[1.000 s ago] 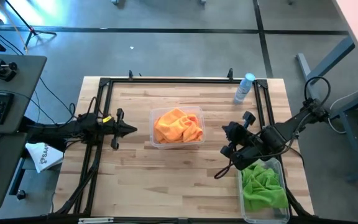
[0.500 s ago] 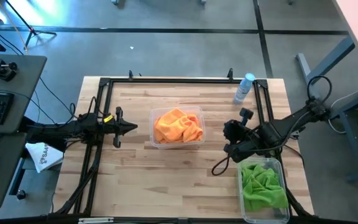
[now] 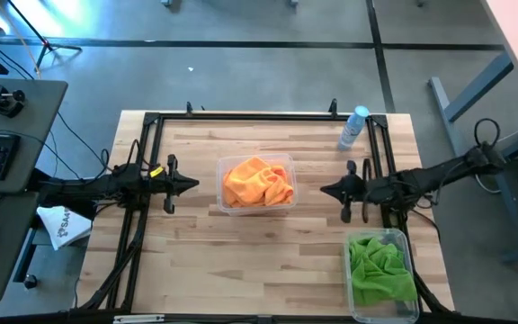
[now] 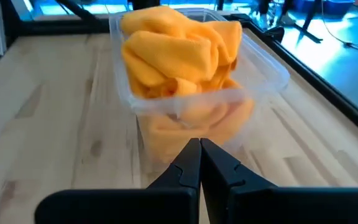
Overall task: Sort microfiber towel by color & place in baskets
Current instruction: Return to Home Position
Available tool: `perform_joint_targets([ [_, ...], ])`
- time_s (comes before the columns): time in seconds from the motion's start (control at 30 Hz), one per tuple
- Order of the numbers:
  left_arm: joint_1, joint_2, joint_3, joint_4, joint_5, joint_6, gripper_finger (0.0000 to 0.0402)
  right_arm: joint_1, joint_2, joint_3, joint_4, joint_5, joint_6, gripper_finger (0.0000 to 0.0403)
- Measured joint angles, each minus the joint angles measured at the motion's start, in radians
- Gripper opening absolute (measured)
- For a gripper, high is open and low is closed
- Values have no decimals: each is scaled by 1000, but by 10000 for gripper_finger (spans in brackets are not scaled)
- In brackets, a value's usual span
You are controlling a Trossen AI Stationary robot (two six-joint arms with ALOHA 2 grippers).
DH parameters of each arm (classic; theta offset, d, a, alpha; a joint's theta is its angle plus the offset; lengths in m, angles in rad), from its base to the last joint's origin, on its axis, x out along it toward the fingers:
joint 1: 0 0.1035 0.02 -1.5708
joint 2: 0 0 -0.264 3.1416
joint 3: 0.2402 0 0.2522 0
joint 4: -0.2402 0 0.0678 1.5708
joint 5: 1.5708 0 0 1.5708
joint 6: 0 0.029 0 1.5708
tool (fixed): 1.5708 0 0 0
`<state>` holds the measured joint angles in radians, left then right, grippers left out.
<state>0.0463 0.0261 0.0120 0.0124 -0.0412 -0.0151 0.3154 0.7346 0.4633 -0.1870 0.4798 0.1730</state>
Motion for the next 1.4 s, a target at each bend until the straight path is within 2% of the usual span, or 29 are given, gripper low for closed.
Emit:
perform_joint_targets([
  [0.1, 0, 0, 0, 0, 0, 0, 0, -36, -105, -115, 79, -54, -18, 0],
  [0.27, 0, 0, 0, 0, 1, 0, 0, -92, -254, -260, 215, -221, -63, 0],
  [0.57, 0, 0, 0, 0, 1, 0, 0, -126, -499, -455, 477, -298, -152, 0],
  [0.93, 0, 0, 1, 0, 1, 0, 0, -126, -733, -453, 320, -310, -258, 0],
  [1.13, 0, 0, 1, 0, 1, 0, 0, -139, -732, -453, 268, -275, -257, 0],
  [1.33, 0, 0, 1, 0, 1, 0, 0, -202, -732, -454, 270, -273, -234, 0],
  [1.4, 0, 0, 1, 0, 1, 0, 0, -219, -731, -454, 241, -240, -233, 0],
])
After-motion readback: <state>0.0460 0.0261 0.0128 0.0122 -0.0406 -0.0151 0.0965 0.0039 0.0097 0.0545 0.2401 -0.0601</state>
